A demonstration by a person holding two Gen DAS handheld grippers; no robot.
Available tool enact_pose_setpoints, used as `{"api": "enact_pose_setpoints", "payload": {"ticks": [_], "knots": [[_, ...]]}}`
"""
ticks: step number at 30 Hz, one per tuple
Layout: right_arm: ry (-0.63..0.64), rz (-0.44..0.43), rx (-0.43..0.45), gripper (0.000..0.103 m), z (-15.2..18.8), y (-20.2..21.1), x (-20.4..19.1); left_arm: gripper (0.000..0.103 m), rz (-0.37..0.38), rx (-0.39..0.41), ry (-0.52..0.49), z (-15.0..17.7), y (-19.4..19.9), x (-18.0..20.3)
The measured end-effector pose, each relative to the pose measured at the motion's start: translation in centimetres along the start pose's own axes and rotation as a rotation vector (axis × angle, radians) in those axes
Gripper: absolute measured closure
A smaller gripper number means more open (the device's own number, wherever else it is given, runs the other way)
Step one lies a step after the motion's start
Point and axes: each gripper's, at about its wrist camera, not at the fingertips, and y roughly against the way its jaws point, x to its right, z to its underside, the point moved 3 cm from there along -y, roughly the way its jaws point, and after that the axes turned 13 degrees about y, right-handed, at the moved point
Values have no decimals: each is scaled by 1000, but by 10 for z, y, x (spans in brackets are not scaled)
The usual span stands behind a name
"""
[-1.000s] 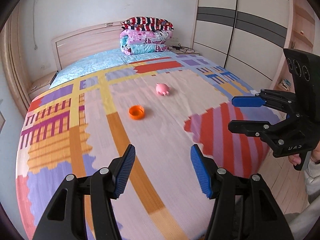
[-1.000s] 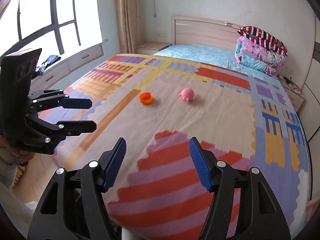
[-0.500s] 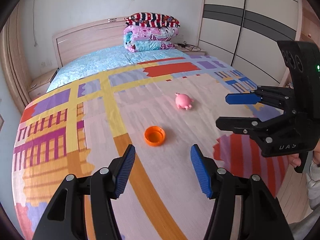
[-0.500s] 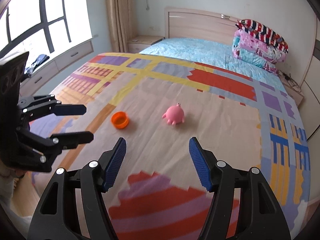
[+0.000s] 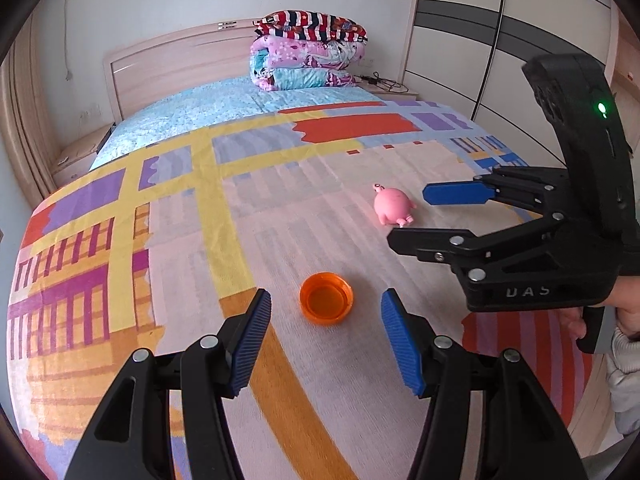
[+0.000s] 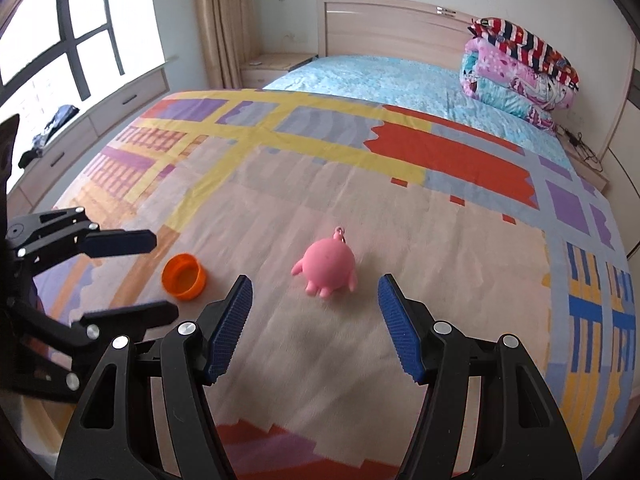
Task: Collect trash
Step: 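Grasp the orange cup with the left tool while the right tool grasps the pink pig, then carry the orange cup and pink pig with both tools over the bin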
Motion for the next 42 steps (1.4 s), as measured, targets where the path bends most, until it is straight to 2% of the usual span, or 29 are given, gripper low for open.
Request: {"api": "enact_pose_setpoints", "payload": {"ticks": [7,9,11,14,16,30,42], "knots": [[-27,20,-22,41,-4,-14,3,49,-9,-12,7,-3,-10,-1],[-33,31,-20,47,-5,-14,4,52,-9,-16,4,-3,-13,-1],[-31,49,-22,58,-6,-15,6,63,-16,-19,5,-3,-15,-1],[-38,46,-16,67,-6,-15,8,70,-41,-2,-11,-2,-18,0],[-38,48,-15,67,-5,-14,7,74,-47,1,-11,-2,-18,-1],[-22,40,26,67,3,22,-6,74,-36,44,-7,10,20,8],[-2,40,55,67,25,61,-29,74,-17,72,-11,33,59,26]]}}
